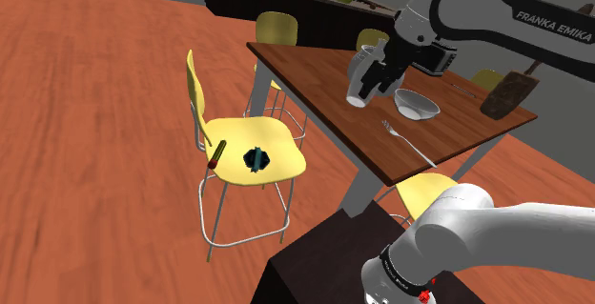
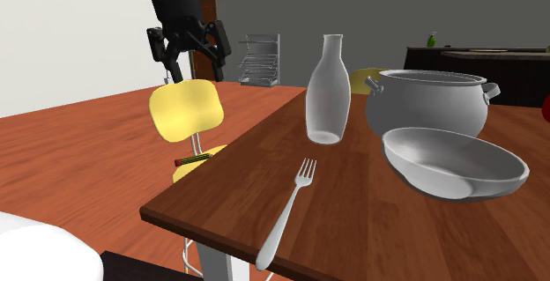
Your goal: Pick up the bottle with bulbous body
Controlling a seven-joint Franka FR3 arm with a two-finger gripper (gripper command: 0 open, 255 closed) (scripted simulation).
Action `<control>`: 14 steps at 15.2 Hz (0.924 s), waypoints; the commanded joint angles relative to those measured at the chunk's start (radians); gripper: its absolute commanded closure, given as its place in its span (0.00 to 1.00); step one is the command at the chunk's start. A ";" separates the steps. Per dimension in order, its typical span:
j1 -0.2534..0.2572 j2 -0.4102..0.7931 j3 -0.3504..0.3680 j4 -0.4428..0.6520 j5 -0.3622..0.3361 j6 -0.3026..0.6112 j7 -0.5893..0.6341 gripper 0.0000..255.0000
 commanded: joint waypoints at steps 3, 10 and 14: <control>-0.009 0.054 -0.039 0.055 -0.013 0.001 -0.037 0.00; -0.023 0.258 -0.169 0.281 -0.028 -0.011 -0.169 0.00; -0.024 0.388 -0.244 0.435 -0.011 -0.033 -0.250 0.00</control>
